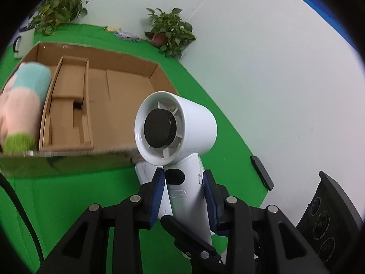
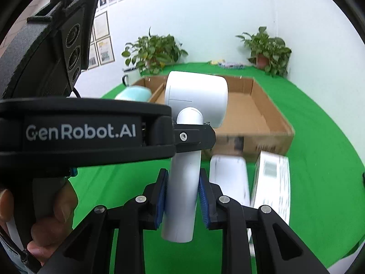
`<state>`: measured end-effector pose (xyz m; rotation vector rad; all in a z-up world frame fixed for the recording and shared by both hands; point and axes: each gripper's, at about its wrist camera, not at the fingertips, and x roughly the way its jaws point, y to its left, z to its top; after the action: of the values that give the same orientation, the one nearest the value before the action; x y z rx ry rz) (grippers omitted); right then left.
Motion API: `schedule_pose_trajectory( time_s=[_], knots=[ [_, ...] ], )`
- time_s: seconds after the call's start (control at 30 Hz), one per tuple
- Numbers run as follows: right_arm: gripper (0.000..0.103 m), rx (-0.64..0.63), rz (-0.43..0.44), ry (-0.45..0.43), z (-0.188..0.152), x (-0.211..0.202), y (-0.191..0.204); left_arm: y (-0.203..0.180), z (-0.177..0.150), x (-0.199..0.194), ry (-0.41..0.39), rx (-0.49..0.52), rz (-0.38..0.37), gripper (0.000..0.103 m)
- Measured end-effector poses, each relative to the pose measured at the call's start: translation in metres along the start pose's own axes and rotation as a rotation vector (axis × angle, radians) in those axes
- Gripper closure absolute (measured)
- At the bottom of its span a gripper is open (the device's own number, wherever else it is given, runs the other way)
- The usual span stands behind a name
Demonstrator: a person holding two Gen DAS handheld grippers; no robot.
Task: Organize objects
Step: 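Lift the hair dryer with the right gripper and carry it over the box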
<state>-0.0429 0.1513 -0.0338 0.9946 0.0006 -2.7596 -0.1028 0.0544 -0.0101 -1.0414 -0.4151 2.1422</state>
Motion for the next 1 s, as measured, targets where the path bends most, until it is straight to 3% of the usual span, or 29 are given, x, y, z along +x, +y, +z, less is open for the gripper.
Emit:
schedule_pose_trajectory(
  time_s=[0.3,0.53,0.8,1.0],
  knots=[
    [0.079,0.007,-0.001,-0.06,0.071,0.004,-0.011,-0.019,0.071,0.002,-0.047,0.064,0.02,0.07],
    [0.079,0.003,0.004,-0.089,0.11,0.011,-0.016,-0.022,0.102,0.0,-0.066,0.086,0.043,0.07],
    [0.079,0.016,0.066,-0.065,0.147,0.036,-0.017,-0.01,0.13,0.003,-0.047,0.082,0.11,0.07],
    [0.079,0.04,0.1,-0.009,0.157,0.067,-0.017,0.014,0.14,0.03,-0.003,0.045,0.144,0.07]
  ],
)
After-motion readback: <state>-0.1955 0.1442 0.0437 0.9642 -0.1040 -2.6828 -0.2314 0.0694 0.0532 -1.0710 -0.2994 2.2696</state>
